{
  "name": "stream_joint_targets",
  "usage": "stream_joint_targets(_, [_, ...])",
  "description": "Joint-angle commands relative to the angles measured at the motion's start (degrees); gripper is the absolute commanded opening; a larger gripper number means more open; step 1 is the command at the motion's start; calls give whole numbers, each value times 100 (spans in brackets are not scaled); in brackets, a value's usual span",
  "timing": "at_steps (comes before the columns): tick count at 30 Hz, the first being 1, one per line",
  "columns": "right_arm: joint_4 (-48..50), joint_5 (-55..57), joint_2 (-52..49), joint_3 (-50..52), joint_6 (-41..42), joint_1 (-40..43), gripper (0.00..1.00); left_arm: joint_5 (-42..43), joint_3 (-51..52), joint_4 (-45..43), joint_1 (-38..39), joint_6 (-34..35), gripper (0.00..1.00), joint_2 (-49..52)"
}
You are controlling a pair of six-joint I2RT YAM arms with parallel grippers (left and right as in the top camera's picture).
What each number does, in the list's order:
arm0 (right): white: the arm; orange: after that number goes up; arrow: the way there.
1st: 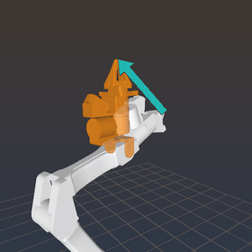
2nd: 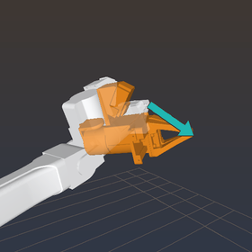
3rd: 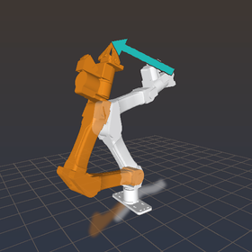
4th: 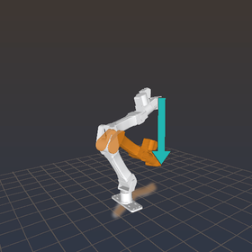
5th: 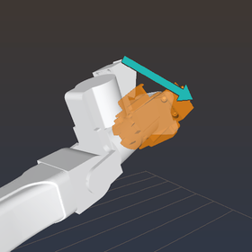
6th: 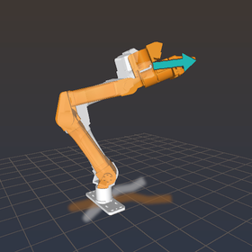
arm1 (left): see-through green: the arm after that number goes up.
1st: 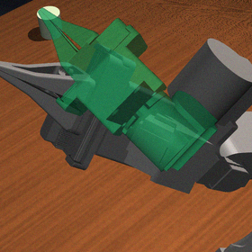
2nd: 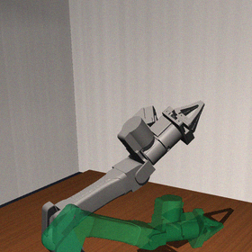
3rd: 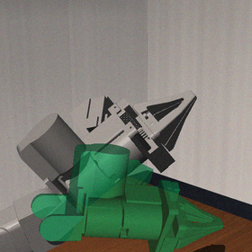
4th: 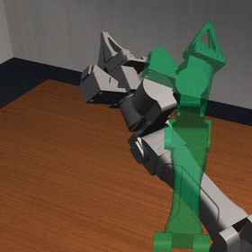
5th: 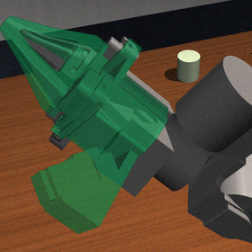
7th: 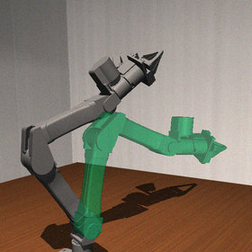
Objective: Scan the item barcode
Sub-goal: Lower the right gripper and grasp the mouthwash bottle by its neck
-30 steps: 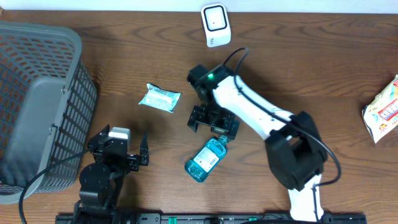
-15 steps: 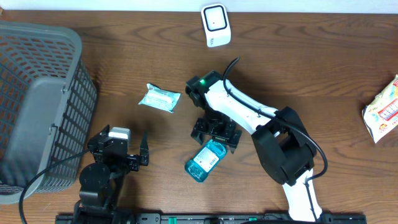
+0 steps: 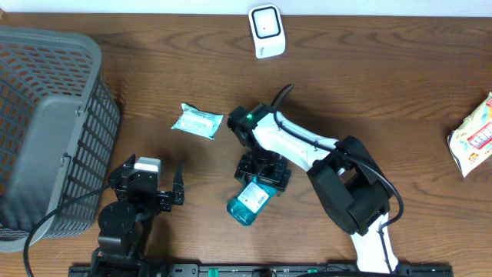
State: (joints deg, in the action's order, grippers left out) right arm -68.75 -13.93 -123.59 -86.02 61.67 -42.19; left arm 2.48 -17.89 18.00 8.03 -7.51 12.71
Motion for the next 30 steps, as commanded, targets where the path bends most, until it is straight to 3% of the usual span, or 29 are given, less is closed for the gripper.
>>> stream_joint_targets(1, [74, 398, -219, 240, 199, -44, 75, 9, 7, -4, -2, 7, 98, -11])
stream_joint_targets(11, [859, 461, -216, 240, -358, 4, 53, 9, 7, -4, -2, 4, 98, -11])
stream_joint_targets(18, [1574, 461, -214, 229, -1211, 389, 52, 9, 7, -4, -2, 4, 98, -11])
stream_joint_targets(30, [2944, 415, -210, 92, -2671, 1810, 56, 9, 7, -4, -2, 4, 98, -11])
